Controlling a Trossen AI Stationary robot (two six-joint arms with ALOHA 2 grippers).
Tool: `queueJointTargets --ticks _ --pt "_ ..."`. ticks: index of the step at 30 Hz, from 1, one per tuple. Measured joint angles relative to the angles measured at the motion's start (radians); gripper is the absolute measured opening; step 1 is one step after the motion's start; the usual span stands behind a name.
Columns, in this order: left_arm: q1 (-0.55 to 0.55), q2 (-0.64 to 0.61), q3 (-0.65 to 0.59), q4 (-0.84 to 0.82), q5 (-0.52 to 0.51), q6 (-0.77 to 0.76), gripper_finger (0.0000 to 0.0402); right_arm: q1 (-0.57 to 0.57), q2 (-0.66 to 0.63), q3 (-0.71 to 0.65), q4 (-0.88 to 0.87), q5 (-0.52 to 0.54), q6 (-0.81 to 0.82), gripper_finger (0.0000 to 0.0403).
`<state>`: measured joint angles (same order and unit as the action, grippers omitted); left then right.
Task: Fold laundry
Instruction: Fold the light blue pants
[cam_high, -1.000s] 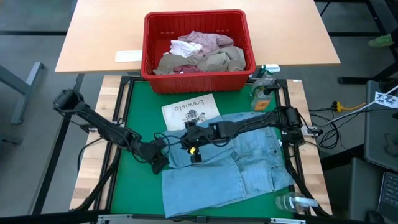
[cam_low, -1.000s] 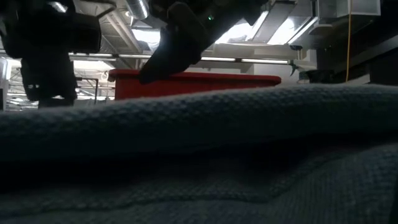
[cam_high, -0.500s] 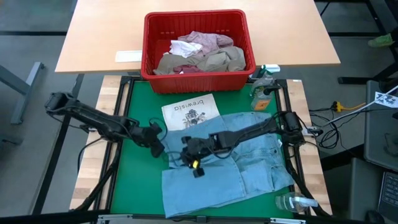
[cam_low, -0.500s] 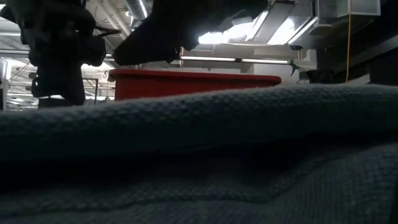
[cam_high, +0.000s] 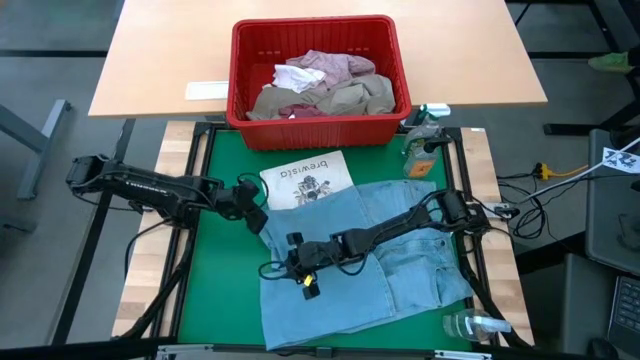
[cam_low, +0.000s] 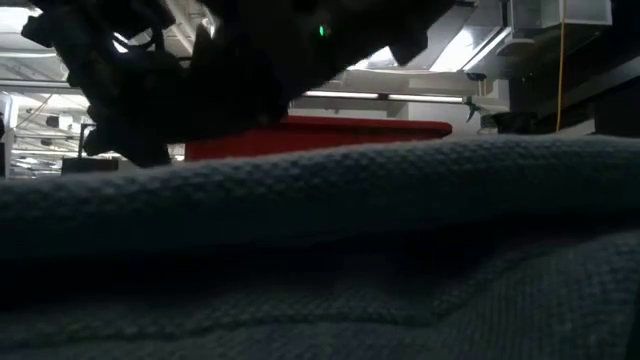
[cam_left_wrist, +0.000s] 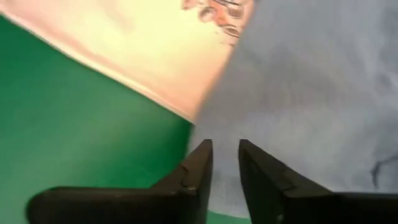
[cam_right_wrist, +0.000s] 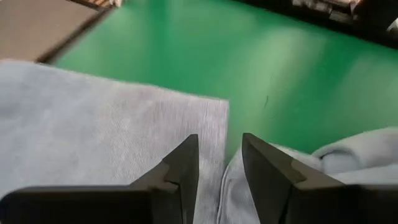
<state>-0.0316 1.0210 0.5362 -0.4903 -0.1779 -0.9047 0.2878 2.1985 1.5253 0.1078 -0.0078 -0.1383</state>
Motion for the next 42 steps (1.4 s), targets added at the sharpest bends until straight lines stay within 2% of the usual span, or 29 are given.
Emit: queueJointTargets --ticks 4,7,10,13,24,27,30,33,37,42 --pt "0.030 0.000 0.000 0.004 0.001 0.000 0.0128 0.000 0.028 0.000 0.005 0.001 0.002 0.0121" --pt "0.041 0.000 0.000 0.004 0.005 -0.001 0.0159 0.000 0.036 -0.001 0.006 0.055 0.002 0.0121" --pt "0.041 0.000 0.000 0.007 0.006 -0.001 0.0180 0.000 0.041 0.000 0.021 0.113 0.002 0.0121" --pt "0.041 0.000 0.000 0.010 0.008 -0.001 0.0192 0.000 0.051 0.000 0.026 0.107 0.002 0.0121" --pt "0.041 0.000 0.000 0.008 0.034 -0.003 0.0196 -0.008 0.064 -0.001 0.018 0.114 0.003 0.0117" --pt "0.041 0.000 0.000 -0.008 0.130 -0.003 0.0196 -0.008 0.064 -0.001 0.012 0.118 0.003 0.0091" --pt "0.040 0.000 0.000 -0.058 0.193 -0.010 0.0196 -0.008 0.064 -0.001 0.002 0.118 0.003 0.0043" --pt "0.041 0.000 0.000 -0.123 0.161 -0.062 0.0196 -0.008 0.064 -0.001 0.003 0.119 0.002 0.0008" --pt "0.041 0.000 0.000 -0.153 0.103 -0.078 0.0196 -0.008 0.064 -0.001 0.003 0.103 0.003 0.0022" --pt "0.041 0.000 0.000 -0.121 0.087 -0.054 0.0196 -0.007 0.064 -0.001 0.002 0.095 0.003 0.0005"
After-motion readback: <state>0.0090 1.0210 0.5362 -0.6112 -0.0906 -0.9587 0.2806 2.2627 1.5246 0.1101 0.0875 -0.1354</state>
